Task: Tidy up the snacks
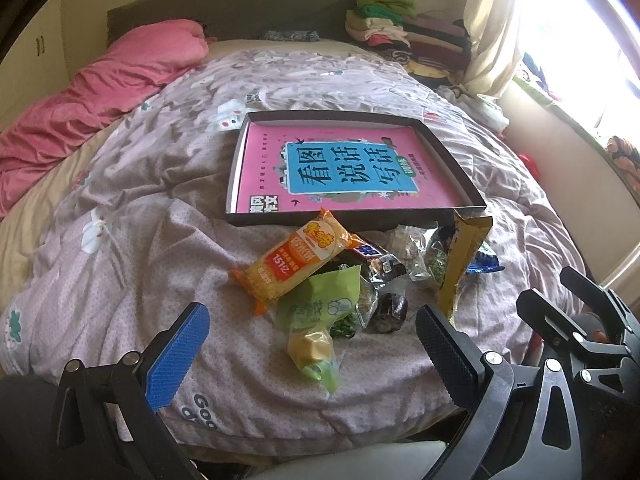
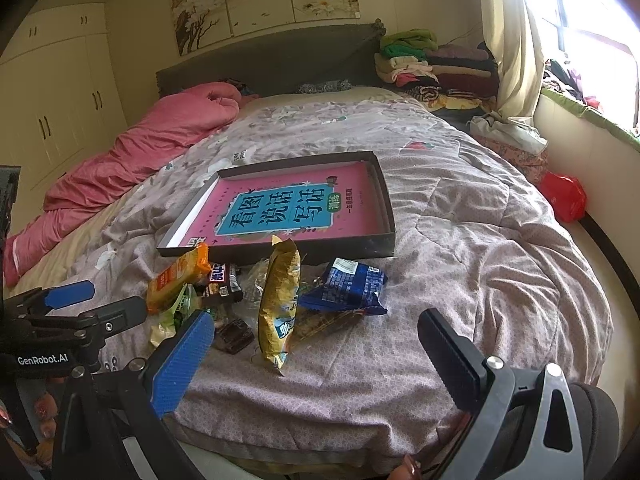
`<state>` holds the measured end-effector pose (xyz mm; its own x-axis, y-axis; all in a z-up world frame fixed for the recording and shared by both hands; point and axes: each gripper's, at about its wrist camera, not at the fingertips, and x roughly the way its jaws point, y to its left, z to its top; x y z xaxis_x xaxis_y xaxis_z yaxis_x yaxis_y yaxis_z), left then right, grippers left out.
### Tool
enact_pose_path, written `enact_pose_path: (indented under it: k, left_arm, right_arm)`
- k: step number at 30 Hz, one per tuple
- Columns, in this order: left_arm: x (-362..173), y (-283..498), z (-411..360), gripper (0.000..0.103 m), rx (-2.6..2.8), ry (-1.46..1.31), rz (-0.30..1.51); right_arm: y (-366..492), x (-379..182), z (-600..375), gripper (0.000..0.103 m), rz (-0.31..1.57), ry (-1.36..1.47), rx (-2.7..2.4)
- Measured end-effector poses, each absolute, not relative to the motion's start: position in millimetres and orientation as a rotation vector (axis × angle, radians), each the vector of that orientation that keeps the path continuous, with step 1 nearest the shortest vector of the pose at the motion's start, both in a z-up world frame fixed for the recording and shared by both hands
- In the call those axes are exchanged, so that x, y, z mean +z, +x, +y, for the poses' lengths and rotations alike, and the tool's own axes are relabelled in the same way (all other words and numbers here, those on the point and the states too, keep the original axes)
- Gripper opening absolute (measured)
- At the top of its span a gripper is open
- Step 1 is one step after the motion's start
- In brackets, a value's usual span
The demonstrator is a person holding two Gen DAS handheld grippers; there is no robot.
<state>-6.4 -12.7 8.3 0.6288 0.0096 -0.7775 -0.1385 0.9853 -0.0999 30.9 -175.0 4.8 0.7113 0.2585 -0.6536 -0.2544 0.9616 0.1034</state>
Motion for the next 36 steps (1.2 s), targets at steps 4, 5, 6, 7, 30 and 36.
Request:
enact_pose_path:
  k: [4,5,6,7,30,36]
  left_arm:
    - [7.7,-6.1,-13.0,0.103,0.085,-0.156,0.888]
    - [7.5,-6.1,-12.6,0.103,0.084,-0.156,0.888]
    - [7.5,-6.2,-12.8,0.103,0.084,-0.156,0.889]
    - [7.3,-6.0,-12.7,0.103,0.084,-0.157,0.890]
    - [-15.8,2.0,3.0,0.103,0.066,-0.223,0.983]
    - [-32.9,6.5,16.9,0.102,0.065,-0.286,1.030]
  right_arm:
    - [31.4,4.2,-175.1,0.103,0.728,0.007,0.282]
    - [31.2,4.1,-175.1,0.103,0.728,0.006,0.281]
    - [31.3,4.1,-175.2,0.103,0.728,0.006,0.283]
    - [31.4,3.9,-175.2,0.103,0.729,0.005,0.283]
    - [37.4,-5.9,-169.9,0.103,0.775,0.013,0.312]
    - [43.9,-12.8,-164.1,0.100,0.806,0.034,0.355]
